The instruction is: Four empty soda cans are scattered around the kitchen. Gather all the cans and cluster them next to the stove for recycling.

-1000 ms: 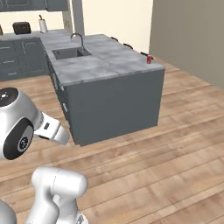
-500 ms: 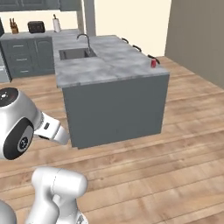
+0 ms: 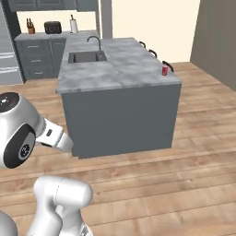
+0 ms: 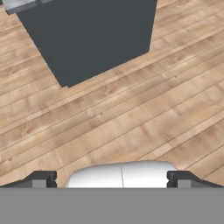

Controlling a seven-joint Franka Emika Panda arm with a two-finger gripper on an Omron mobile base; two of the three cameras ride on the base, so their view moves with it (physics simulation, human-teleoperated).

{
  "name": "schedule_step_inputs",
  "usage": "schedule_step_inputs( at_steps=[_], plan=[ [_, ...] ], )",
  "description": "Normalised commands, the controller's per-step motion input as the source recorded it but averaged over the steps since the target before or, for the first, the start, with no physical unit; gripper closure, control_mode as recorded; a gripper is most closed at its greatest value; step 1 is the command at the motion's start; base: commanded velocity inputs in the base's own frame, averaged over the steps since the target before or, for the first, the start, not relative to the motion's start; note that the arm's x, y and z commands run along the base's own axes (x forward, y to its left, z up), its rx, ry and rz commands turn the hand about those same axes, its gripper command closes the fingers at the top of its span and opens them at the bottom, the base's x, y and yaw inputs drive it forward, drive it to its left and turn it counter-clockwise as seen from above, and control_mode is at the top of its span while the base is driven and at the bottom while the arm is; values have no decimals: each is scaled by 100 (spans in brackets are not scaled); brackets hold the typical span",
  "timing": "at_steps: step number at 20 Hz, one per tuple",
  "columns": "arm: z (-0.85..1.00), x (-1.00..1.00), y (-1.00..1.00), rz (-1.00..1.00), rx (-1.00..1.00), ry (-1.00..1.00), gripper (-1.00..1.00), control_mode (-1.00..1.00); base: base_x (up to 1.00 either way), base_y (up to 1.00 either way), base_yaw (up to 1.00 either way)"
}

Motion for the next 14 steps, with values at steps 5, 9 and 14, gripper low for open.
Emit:
schedule_step_inputs(
  at_steps=[5, 9, 14],
  plan=[
    [0, 0, 0, 0, 0, 0, -100, 100, 49, -50, 26],
    [0, 0, 0, 0, 0, 0, -100, 100, 48, -51, 26],
    [0, 0, 0, 0, 0, 0, -100, 100, 48, -51, 26]
  ],
)
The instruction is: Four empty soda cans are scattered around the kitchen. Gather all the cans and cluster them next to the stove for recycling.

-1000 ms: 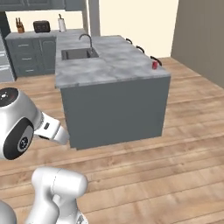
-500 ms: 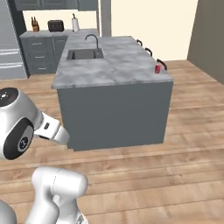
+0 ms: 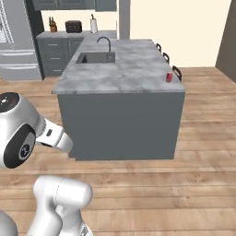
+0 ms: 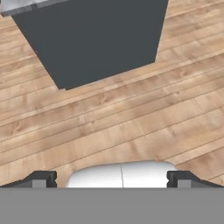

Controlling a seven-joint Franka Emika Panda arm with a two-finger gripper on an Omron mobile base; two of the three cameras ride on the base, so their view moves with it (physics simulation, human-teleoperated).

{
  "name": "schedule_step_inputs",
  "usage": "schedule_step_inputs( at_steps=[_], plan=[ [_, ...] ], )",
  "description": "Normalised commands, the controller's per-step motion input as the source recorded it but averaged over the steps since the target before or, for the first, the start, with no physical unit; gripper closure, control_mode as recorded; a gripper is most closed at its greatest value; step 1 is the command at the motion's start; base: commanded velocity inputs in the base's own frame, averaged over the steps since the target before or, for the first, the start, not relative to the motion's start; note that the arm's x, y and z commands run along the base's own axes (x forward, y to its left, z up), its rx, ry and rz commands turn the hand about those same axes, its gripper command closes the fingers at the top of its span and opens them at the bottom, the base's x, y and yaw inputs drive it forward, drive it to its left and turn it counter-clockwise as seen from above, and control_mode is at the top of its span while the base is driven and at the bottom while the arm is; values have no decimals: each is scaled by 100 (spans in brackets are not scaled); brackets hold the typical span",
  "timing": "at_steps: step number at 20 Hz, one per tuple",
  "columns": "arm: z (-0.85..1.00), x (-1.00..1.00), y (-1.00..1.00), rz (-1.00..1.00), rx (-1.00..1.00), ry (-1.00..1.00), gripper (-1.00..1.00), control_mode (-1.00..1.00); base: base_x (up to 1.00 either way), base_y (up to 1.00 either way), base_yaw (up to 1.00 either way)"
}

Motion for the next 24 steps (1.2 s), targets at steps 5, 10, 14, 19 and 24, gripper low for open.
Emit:
schedule_step_inputs(
  at_steps=[5, 10, 14, 19, 24],
  plan=[
    [0, 0, 0, 0, 0, 0, -100, 100, 49, -51, 26],
    [0, 0, 0, 0, 0, 0, -100, 100, 48, -52, 25],
    [0, 0, 0, 0, 0, 0, -100, 100, 45, -54, 23],
    [0, 0, 0, 0, 0, 0, -100, 100, 38, -56, 19],
    [0, 0, 0, 0, 0, 0, -100, 100, 36, -58, 18]
  ],
)
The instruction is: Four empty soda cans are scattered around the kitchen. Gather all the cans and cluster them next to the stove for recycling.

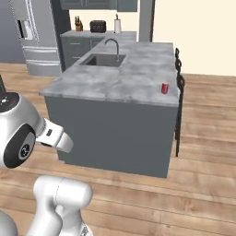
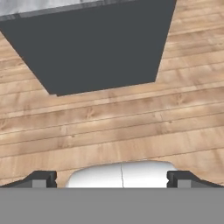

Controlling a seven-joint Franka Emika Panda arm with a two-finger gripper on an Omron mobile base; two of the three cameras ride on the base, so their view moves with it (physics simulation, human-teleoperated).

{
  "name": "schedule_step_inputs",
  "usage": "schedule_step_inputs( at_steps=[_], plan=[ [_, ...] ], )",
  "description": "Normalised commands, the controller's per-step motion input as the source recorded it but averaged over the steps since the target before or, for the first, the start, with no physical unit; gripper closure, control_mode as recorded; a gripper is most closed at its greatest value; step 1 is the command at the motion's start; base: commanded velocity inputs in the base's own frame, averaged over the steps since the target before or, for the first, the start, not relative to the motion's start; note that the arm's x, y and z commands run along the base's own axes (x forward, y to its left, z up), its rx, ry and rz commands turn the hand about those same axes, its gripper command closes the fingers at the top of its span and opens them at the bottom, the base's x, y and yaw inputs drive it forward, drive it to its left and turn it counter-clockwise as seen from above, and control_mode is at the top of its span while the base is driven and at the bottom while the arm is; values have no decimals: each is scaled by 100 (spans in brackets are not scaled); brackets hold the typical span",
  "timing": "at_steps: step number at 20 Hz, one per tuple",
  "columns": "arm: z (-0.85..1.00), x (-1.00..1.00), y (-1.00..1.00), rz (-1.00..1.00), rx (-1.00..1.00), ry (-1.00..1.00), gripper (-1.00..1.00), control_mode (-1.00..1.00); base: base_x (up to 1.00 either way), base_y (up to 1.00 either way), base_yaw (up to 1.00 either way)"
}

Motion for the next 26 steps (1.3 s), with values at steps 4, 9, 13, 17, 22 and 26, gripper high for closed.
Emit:
schedule_step_inputs(
  at_steps=[4, 9, 13, 17, 22, 26],
  plan=[
    [0, 0, 0, 0, 0, 0, -100, 100, 36, -64, 18],
    [0, 0, 0, 0, 0, 0, -100, 100, 52, -59, 11],
    [0, 0, 0, 0, 0, 0, -100, 100, 52, -68, 0],
    [0, 0, 0, 0, 0, 0, -100, 100, 52, -73, 0],
    [0, 0, 0, 0, 0, 0, -100, 100, 55, -47, 0],
    [0, 0, 0, 0, 0, 0, -100, 100, 68, -6, 0]
  ],
)
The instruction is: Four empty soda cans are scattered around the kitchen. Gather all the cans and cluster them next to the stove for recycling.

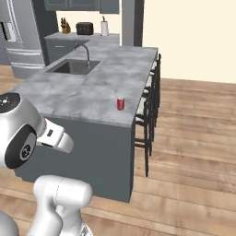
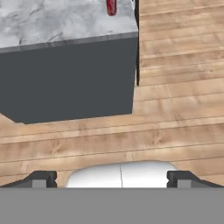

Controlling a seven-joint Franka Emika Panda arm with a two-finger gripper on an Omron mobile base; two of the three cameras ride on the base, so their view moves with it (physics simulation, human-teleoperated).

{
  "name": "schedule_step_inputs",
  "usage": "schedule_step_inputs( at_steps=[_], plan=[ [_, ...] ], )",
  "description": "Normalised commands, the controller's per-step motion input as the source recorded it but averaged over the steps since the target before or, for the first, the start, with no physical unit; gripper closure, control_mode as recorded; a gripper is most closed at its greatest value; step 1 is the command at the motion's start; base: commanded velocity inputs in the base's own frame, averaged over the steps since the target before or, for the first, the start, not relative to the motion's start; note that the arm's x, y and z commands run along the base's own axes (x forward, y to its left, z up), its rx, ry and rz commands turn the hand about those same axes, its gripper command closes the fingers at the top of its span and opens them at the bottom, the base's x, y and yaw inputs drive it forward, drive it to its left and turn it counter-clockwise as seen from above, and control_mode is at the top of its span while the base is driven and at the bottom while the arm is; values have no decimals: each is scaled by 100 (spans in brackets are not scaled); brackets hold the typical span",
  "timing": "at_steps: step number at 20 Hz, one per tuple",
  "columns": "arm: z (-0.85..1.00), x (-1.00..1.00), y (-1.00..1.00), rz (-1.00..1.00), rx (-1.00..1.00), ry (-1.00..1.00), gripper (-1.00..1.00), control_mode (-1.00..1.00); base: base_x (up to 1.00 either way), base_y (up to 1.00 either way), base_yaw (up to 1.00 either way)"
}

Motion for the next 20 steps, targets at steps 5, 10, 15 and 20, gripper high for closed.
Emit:
schedule_step_inputs(
  at_steps=[5, 10, 15, 20],
  plan=[
    [0, 0, 0, 0, 0, 0, -100, 100, 40, -4, 0],
    [0, 0, 0, 0, 0, 0, -100, 100, 44, -18, 0],
    [0, 0, 0, 0, 0, 0, -100, 100, 66, -8, 0],
    [0, 0, 0, 0, 0, 0, -100, 100, 61, -16, 0]
  ],
)
